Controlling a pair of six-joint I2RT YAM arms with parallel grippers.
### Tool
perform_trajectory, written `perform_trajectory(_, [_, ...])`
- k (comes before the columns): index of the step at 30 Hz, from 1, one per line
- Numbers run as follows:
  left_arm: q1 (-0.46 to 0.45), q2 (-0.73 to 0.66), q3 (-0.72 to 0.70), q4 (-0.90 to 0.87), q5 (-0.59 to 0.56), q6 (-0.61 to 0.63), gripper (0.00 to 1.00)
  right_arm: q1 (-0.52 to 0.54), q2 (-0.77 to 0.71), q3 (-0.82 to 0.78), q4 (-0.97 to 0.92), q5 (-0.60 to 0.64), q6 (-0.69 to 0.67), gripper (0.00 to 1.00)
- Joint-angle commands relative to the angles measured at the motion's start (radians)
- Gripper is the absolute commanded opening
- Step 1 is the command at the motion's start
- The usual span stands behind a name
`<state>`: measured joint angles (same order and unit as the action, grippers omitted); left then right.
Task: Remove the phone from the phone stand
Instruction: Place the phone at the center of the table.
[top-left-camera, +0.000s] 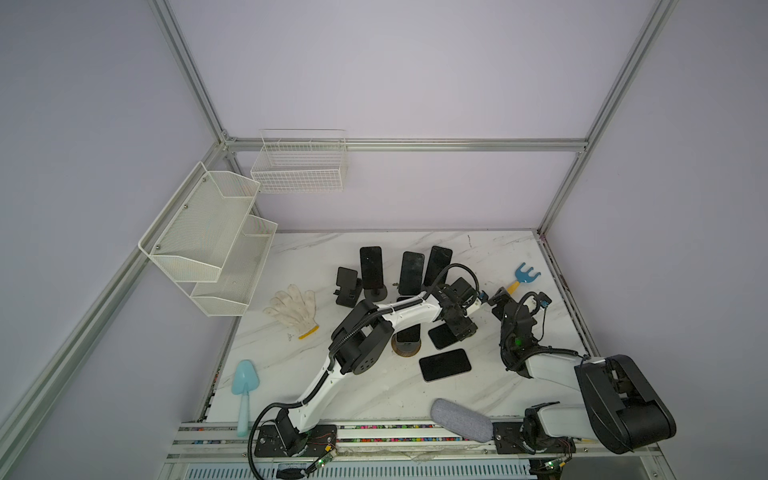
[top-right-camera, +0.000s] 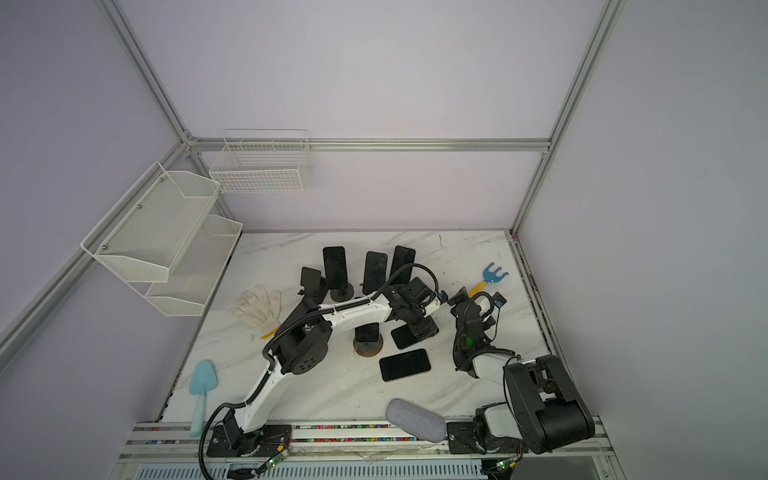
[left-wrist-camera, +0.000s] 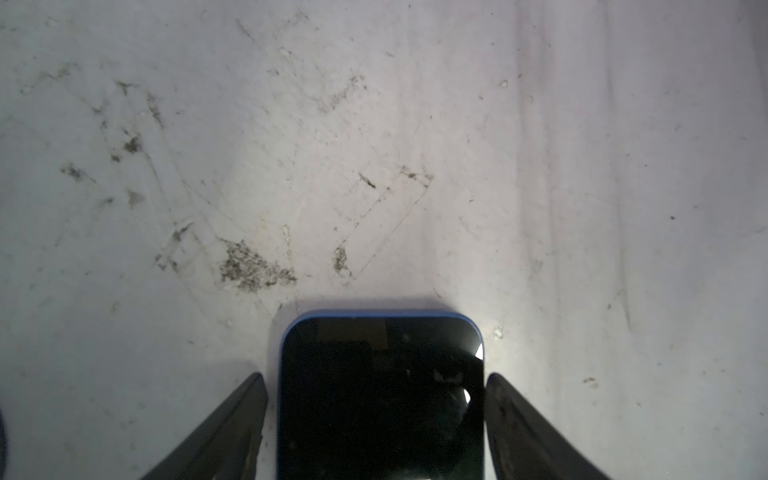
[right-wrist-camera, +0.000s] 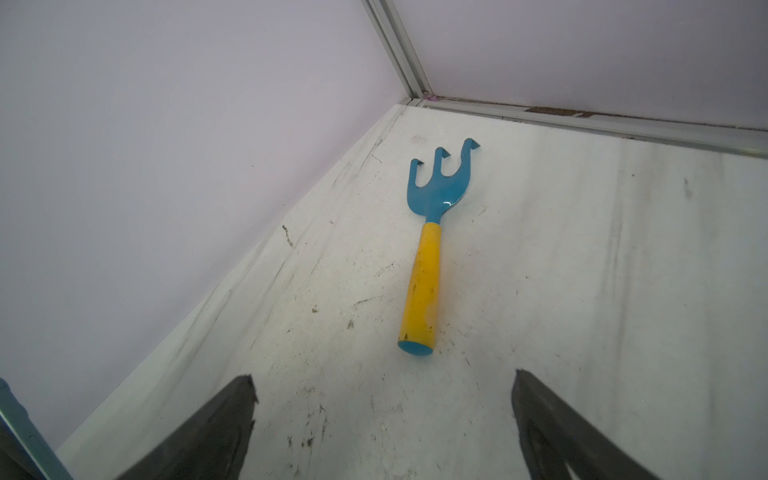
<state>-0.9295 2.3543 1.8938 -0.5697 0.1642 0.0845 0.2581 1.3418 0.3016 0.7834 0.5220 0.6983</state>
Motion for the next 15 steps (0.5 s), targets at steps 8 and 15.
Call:
perform_trajectory(8, [-0.003, -0.261, 0.018, -0.095, 0.002, -0.041, 0.86, -0.002, 0.001, 0.019, -0.020, -0.030, -0.022, 0.97])
perform_trajectory(15, [-0.002, -0.431, 0.025, -0.087, -0.103, -0.074, 0.88, -0.002, 0.005, 0.024, -0.021, -0.054, -0.038, 0.97])
